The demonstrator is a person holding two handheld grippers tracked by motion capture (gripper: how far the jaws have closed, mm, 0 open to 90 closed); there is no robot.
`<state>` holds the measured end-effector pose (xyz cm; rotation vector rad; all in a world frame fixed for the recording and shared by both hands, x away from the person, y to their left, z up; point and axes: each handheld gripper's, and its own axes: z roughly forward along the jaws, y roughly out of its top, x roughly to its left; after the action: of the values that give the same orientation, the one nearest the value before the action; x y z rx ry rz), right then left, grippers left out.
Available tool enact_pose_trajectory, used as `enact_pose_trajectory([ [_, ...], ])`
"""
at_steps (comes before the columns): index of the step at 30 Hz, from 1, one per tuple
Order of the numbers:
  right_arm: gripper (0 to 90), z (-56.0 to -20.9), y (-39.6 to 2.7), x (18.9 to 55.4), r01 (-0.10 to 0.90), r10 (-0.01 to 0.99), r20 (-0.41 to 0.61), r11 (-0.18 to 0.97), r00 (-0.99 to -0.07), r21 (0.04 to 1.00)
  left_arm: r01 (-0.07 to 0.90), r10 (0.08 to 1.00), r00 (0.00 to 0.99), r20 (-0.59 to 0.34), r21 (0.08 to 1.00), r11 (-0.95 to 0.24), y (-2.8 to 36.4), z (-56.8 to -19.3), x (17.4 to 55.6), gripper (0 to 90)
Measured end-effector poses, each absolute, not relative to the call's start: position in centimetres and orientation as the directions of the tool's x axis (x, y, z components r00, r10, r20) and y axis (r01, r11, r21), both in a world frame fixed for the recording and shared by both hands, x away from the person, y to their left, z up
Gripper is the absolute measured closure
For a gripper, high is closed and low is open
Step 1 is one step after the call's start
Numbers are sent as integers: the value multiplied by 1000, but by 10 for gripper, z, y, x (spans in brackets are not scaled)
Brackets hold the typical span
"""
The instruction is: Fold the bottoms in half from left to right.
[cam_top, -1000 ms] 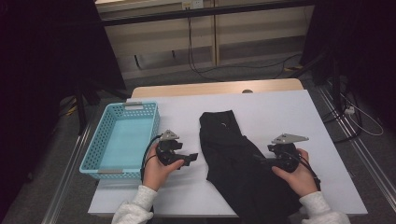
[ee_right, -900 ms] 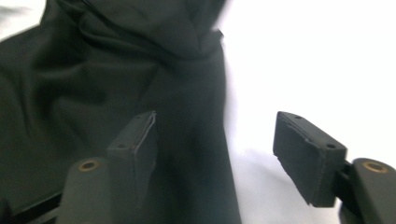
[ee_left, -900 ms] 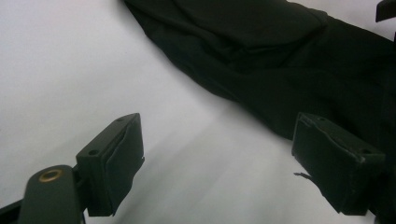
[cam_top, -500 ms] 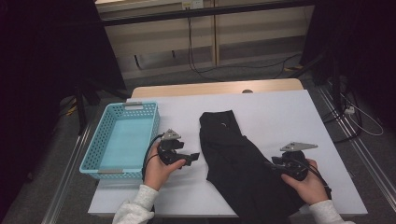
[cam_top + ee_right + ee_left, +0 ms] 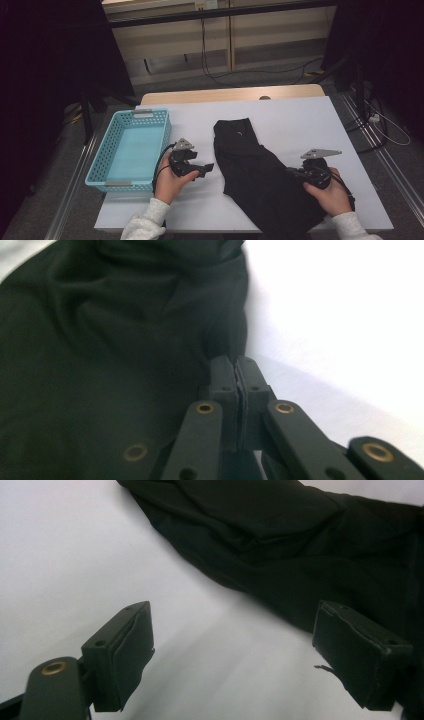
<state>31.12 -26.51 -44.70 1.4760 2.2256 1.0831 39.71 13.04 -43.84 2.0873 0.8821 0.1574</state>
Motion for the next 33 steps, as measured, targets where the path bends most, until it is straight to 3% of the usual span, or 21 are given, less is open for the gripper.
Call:
enact_pose_trajectory([
  [12,883,-452,-286,339,670,914,63,246,-402,700,546,653,728,-210,753,-366,133,-439,399,155],
  [19,872,-451,-294,336,667,922,85,208,-378,715,551,661,720,-213,754,-358,129,-437,404,144],
  [26,580,-444,-290,331,647,921,97,187,-377,739,556,660,717,-225,756,-347,115,-439,417,158],
  [33,425,-438,-290,318,620,923,100,167,-372,767,568,660,709,-248,755,-327,94,-447,434,178],
])
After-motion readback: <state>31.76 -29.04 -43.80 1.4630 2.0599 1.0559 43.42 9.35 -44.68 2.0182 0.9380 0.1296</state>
